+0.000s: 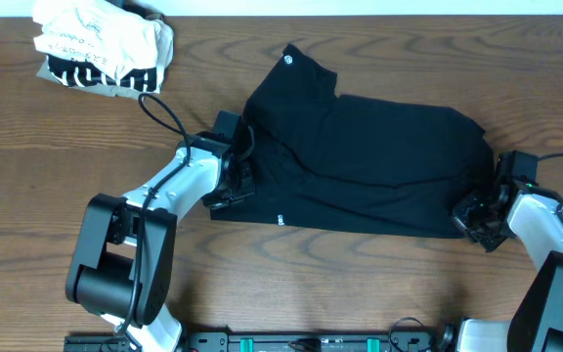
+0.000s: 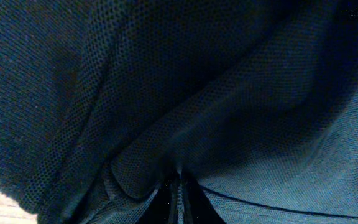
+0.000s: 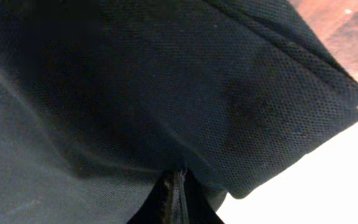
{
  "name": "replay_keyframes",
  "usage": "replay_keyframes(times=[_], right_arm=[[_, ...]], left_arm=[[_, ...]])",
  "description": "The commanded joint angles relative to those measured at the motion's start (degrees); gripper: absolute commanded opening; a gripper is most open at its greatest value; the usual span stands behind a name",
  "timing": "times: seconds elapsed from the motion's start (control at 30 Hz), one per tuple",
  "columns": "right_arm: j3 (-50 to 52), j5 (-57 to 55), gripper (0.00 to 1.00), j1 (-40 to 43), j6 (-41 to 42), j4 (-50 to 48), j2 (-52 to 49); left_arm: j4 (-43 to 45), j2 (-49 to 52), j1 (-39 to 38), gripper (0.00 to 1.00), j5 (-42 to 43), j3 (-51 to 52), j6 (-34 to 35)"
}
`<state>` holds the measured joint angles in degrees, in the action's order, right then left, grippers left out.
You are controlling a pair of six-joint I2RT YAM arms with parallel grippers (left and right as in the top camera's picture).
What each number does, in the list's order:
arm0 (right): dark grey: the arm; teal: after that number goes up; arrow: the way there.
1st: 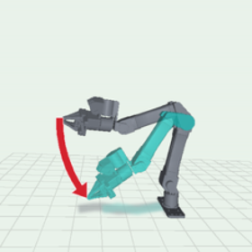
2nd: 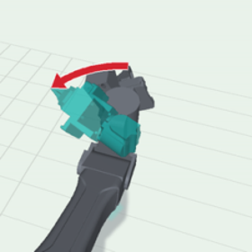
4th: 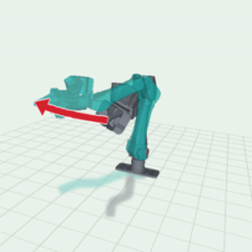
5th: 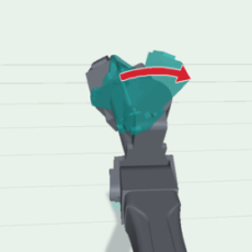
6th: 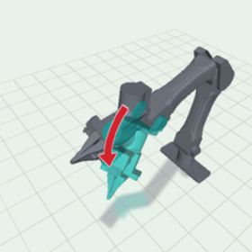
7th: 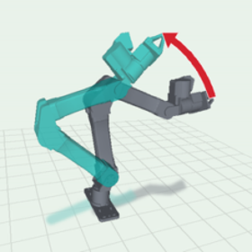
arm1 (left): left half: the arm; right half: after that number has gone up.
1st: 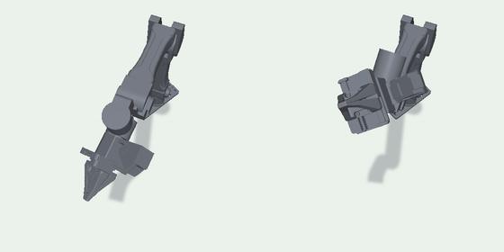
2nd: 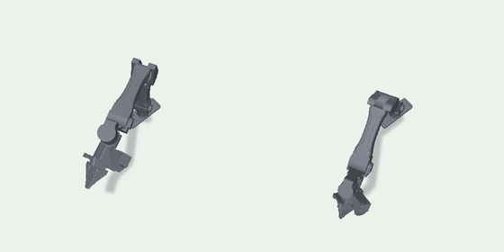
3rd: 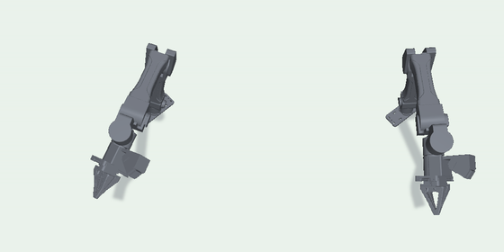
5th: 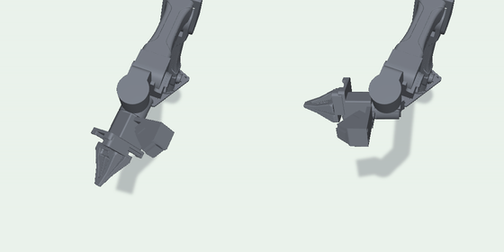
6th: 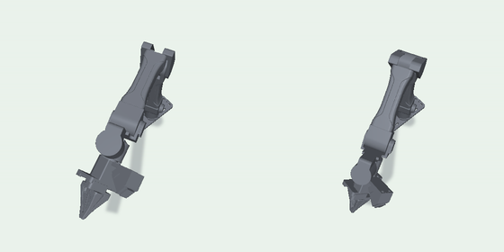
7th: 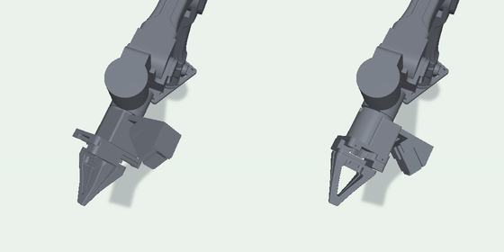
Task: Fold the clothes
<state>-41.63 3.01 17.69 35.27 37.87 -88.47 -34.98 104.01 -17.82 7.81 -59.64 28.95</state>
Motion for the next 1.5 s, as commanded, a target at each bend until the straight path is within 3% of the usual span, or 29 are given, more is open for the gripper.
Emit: replay_keyframes(times=[0.0, 0.4, 0.7, 0.87, 1.0, 1.13, 1.33, 1.4, 1.47], right_arm=[[0.39, -4.70, 0.08, 2.43, 1.16, 1.18, -1.44], [0.39, -6.54, 0.10, 10.38, -0.66, 1.57, -1.60], [0.37, -7.08, 0.13, 12.13, -1.73, 0.85, -1.60], [-0.02, -6.73, 0.10, 12.13, -1.70, 1.09, -1.53], [-2.43, -3.52, 0.10, 12.15, -1.73, 3.89, -1.53], [-6.95, -2.51, 0.01, 12.13, -1.73, 9.01, -1.29], [-15.45, -2.27, 0.01, 12.13, -1.73, 18.32, -0.28], [-18.34, -1.01, 0.10, 12.13, -2.27, 21.14, 0.15], [-20.44, 3.26, 0.27, 12.13, -6.27, 21.92, 0.42]], left_arm=[[0.15, 3.23, 1.57, 0.06, -0.31, 0.61, 0.74], [-1.20, 3.23, 7.08, 0.06, -0.35, 0.61, 0.04], [-2.03, 3.21, 9.53, 0.06, -0.35, 0.59, -1.09], [-2.10, 2.67, 9.51, 0.06, -0.31, 0.59, -2.58], [-2.45, 0.35, 9.51, 0.06, -0.26, 0.59, -3.65], [-3.54, -4.13, 9.51, 0.06, -0.22, 0.59, -3.63], [-5.44, -13.42, 9.51, 0.06, 0.87, 0.59, -3.61], [-5.44, -16.70, 9.51, 0.14, 2.29, 0.59, -3.61], [-5.14, -19.74, 9.49, 0.43, 3.96, 0.59, -3.61]])
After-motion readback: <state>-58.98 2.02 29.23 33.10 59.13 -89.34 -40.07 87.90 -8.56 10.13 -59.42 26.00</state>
